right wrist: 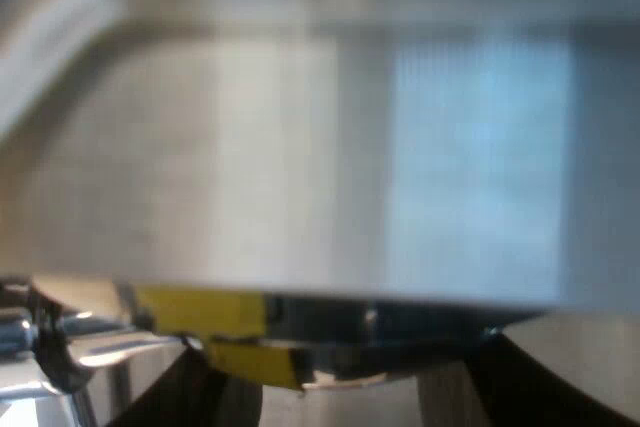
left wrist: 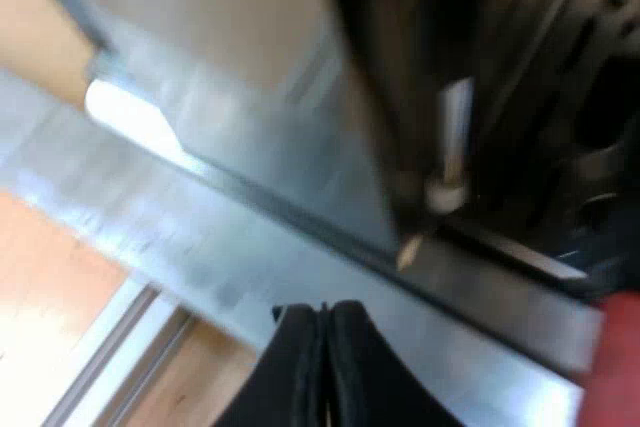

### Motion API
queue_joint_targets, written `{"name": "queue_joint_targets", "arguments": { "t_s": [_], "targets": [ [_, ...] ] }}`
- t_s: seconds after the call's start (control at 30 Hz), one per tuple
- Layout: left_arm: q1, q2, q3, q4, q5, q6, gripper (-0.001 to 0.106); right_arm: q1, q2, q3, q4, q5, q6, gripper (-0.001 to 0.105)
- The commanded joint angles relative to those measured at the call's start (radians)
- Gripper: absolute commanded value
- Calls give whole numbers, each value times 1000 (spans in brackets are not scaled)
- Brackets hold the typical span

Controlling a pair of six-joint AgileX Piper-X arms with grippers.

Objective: Put the handle in the coffee machine

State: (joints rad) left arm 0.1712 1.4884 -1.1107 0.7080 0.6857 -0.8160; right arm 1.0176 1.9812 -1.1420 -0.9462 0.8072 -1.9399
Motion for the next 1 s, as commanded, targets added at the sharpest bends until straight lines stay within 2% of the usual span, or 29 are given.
{"name": "queue_joint_targets", "arguments": {
  "t_s": [0.03, 0.3, 0.53, 0.73, 1.0],
  "targets": [
    [-6, 13, -4, -39, -58, -16, 0, -1, -13, -11, -45, -12, -13, 39],
    [-6, 19, -4, -7, -55, -16, 0, -1, -13, -11, -45, -12, -13, 39],
    [-6, 17, -5, 85, 4, -1, 0, -1, -13, -11, -45, -12, -17, 39],
    [-6, -25, -5, 141, 1, 40, 0, -1, -13, -11, -50, -12, -17, 39],
    [-6, -53, -5, 165, 1, 39, 0, -1, -13, -11, -127, -12, -17, 39]
  ]
}}
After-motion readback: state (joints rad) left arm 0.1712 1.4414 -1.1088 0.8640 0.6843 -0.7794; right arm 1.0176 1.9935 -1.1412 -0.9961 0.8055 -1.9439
